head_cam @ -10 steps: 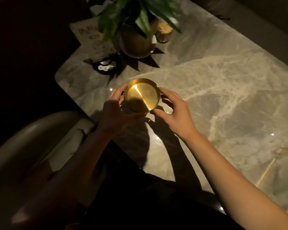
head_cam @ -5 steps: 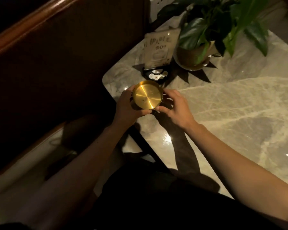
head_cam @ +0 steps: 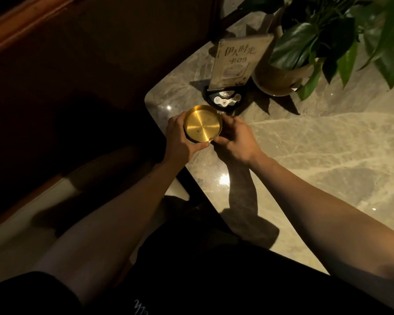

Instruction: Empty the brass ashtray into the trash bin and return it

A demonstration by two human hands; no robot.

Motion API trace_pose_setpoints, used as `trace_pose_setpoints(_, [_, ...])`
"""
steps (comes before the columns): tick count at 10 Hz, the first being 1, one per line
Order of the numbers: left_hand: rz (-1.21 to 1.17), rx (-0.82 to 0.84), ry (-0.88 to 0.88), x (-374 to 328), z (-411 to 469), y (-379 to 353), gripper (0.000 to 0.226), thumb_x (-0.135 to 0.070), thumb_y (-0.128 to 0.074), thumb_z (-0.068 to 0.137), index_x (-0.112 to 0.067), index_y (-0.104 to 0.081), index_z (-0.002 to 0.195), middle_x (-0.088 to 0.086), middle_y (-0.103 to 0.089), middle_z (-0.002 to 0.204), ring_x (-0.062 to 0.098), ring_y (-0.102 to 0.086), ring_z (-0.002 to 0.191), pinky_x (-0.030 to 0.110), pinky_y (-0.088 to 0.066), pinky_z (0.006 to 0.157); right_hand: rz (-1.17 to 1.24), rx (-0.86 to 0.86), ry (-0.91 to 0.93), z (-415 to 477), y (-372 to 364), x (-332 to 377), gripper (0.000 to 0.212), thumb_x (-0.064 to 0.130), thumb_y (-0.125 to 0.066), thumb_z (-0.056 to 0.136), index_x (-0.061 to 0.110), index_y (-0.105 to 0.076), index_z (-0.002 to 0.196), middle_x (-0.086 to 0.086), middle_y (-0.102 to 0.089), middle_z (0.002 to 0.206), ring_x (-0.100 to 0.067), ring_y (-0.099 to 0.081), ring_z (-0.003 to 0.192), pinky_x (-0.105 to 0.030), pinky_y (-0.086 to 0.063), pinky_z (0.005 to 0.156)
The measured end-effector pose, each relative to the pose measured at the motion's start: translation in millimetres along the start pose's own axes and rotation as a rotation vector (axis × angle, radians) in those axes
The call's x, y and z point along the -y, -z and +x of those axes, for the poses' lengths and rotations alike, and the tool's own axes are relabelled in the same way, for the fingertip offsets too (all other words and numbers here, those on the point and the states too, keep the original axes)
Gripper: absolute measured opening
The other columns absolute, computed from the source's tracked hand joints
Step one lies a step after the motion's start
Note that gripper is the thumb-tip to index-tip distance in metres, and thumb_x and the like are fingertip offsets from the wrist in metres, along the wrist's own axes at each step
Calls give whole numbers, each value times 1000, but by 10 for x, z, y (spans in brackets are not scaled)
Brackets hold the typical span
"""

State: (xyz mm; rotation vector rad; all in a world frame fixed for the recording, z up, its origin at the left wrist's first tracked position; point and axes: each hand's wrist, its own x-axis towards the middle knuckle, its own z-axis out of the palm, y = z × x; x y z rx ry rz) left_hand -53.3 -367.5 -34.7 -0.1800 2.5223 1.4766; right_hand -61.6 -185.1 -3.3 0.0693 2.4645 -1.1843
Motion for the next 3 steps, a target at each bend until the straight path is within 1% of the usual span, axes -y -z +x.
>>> trace_pose_setpoints(1, [9,-9,5,-27,-24,0,105,-17,-95,51,-1,-41,140,18,-46,136,32,-49,127,52,-45,104,52,26,-21,-45,12,18,71,14,-73,83,8,-39,145,-11,-50,142,-25,-46,134,-35,-34,116])
trace_pose_setpoints(2, [10,-19,-12,-97,-106,2,107,-19,-92,56,-4,-34,144,17,-41,141,31,-45,131,52,-43,107,162,77,-85,-140,36,37,76,16,-71,86,7,-30,150,-9,-44,151,-20,-42,139,-37,-33,118])
trace_pose_setpoints(3, [36,-81,-77,-102,-143,-37,101,-24,-89,63,-4,-34,145,17,-42,142,31,-43,133,51,-42,108,181,38,-82,-199,68,-42,73,22,-68,89,9,-29,150,-9,-42,152,-19,-41,139,-34,-32,117])
